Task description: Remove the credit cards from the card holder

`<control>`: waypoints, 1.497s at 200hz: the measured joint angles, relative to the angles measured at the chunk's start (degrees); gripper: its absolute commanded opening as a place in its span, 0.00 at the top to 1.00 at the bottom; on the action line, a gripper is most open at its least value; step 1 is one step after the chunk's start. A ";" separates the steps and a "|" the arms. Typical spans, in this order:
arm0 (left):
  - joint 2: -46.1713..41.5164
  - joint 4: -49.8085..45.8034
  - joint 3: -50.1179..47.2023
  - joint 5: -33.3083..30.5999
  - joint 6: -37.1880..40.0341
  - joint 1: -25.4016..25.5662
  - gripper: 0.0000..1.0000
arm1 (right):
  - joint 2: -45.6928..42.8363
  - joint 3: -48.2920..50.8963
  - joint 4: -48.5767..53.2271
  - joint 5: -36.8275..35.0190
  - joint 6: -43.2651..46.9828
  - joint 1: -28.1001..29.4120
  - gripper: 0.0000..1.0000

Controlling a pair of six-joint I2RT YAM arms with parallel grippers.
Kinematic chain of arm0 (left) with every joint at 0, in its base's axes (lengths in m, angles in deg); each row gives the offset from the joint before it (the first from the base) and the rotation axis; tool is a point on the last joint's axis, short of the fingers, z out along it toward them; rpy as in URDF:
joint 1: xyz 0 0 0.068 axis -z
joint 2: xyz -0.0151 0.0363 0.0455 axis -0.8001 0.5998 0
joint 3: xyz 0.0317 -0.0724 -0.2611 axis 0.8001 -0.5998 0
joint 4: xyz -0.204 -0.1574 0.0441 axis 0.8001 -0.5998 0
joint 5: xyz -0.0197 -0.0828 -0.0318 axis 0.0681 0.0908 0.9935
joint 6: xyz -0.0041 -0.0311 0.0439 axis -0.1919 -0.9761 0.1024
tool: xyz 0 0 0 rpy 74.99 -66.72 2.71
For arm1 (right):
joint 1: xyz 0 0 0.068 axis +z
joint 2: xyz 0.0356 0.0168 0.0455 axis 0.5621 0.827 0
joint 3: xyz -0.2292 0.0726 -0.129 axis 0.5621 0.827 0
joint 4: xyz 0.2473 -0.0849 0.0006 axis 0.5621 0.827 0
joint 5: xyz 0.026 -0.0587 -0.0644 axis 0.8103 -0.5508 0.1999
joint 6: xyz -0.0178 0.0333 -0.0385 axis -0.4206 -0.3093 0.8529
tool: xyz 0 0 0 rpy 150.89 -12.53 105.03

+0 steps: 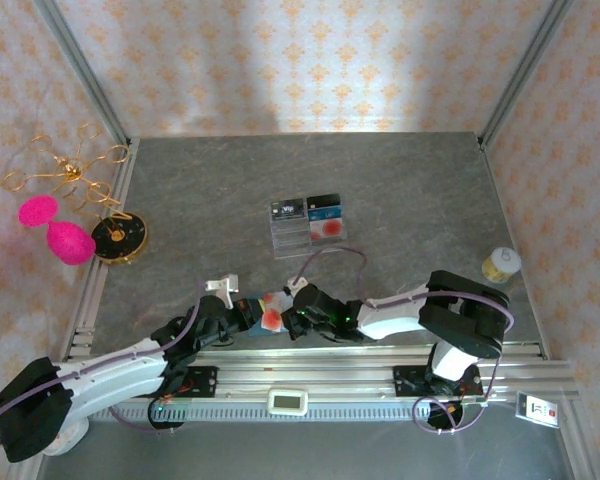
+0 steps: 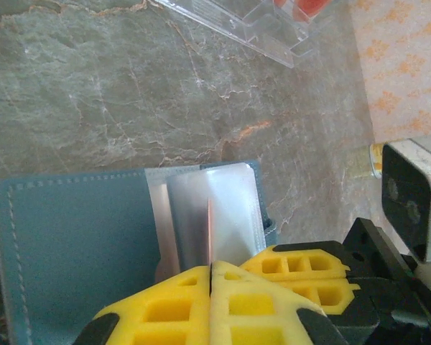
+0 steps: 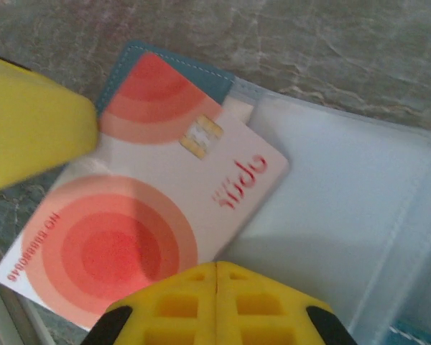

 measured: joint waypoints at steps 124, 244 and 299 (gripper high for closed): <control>3.54 1.51 0.02 1.57 1.20 -0.04 1.00 | 1.46 -0.39 -2.82 1.14 -0.07 0.00 0.96; 15.10 -13.31 33.38 0.50 34.62 -0.81 1.00 | -37.24 13.99 11.02 -17.20 -3.85 -8.31 0.99; 24.85 -17.75 44.63 4.28 50.40 -2.80 1.00 | -45.46 15.98 16.70 -19.69 -4.39 -13.70 0.87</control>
